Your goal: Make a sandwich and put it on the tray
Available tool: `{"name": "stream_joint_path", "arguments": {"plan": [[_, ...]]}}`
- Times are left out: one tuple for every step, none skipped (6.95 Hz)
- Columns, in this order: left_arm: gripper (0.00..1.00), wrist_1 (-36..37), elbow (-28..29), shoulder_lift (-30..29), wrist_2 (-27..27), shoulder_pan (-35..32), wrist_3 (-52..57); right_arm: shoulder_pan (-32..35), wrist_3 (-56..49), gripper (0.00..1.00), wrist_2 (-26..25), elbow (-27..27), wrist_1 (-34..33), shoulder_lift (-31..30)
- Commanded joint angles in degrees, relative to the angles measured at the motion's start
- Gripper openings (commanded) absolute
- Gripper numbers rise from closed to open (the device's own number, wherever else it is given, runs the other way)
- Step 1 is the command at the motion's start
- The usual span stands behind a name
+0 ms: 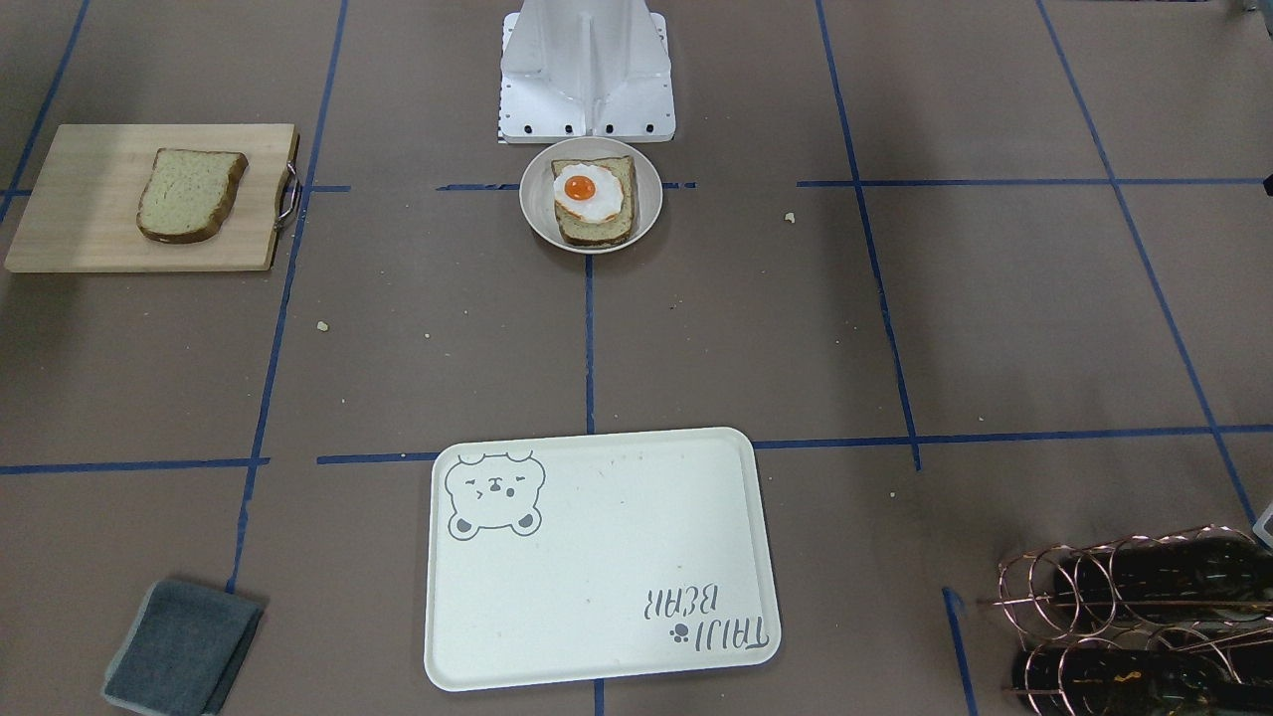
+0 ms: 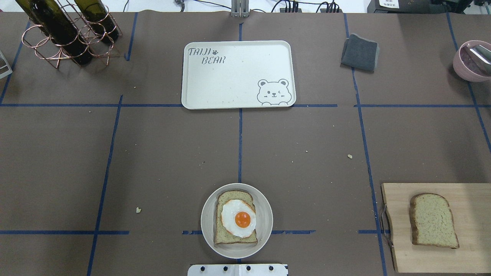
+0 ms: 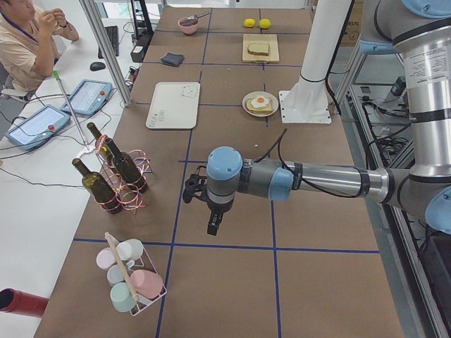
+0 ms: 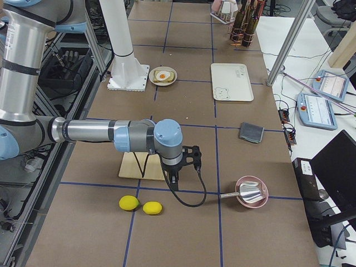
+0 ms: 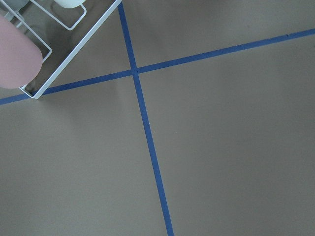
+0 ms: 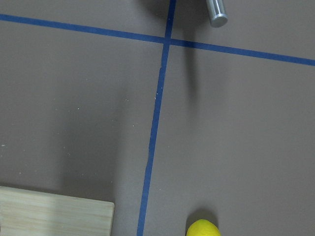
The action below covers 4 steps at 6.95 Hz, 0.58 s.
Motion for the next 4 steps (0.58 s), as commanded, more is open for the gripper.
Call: {"name": "stream_joint_path", "arguments": {"plan": [[1.00, -0.1, -0.2, 0.0, 0.1, 0.0, 0.1, 0.0, 0.4, 1.00, 0.4, 1.1, 0.1, -0.1], [1.00, -0.2, 0.1, 0.0, 0.0, 0.0, 0.0, -0.1, -0.1, 1.00, 0.4, 2.3, 0.6, -0.1], [1.00, -0.2, 0.2, 0.0, -0.1, 0.1, 0.1, -1.1, 0.7, 1.00, 0.9, 3.2, 0.9, -0.1], [1.00, -0.4, 0.4, 0.0, -0.1, 0.1, 0.1, -2.7, 3.0, 1.00, 2.8, 3.8, 2.0, -1.8]]}}
